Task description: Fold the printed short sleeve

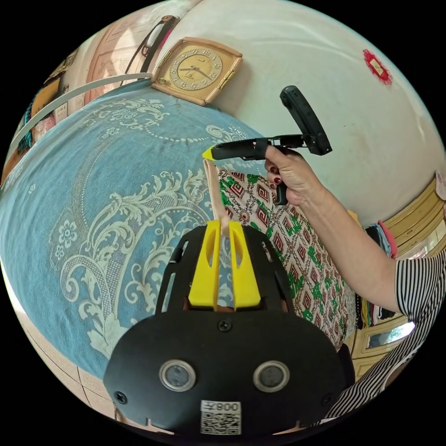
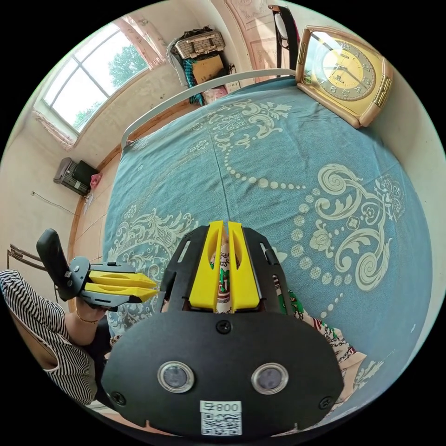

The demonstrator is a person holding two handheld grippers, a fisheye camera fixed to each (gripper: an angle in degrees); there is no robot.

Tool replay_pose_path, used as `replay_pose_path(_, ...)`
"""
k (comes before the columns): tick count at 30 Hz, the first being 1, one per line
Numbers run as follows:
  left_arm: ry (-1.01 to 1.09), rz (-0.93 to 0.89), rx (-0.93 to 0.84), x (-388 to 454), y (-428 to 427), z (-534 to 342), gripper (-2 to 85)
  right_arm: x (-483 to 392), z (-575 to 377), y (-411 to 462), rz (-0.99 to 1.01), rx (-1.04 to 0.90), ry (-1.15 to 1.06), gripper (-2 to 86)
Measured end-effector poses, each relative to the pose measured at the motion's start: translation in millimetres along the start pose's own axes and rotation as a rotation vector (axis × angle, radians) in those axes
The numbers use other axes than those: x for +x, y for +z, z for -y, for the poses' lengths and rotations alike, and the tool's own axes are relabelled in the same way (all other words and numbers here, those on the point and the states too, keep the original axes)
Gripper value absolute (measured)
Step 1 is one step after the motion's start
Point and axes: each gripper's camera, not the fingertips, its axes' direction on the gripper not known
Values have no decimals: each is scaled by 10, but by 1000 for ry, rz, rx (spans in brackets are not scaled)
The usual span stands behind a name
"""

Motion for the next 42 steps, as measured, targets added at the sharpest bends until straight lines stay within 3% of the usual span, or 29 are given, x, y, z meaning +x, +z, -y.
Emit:
replay_pose_path(10,53,-31,-86,133,152,193,7,-257,-591,-242,-81,93,4,2)
replay_pose_path(16,77,-33,-152,207,239,316,3,-339,-671,289,-98,-48,-27,0)
replay_pose_path(25,69,-25,-111,411,167,491,2,-408,-1014,296,-125,-15,-61,-3)
replay_pose_path(33,42,-20,11,704,-10,660,2,-387,-1994,-143,-47,111,28,1)
replay_pose_path(42,47,52,-85,1211,178,950,1,-393,-3052,330,46,14,104,1)
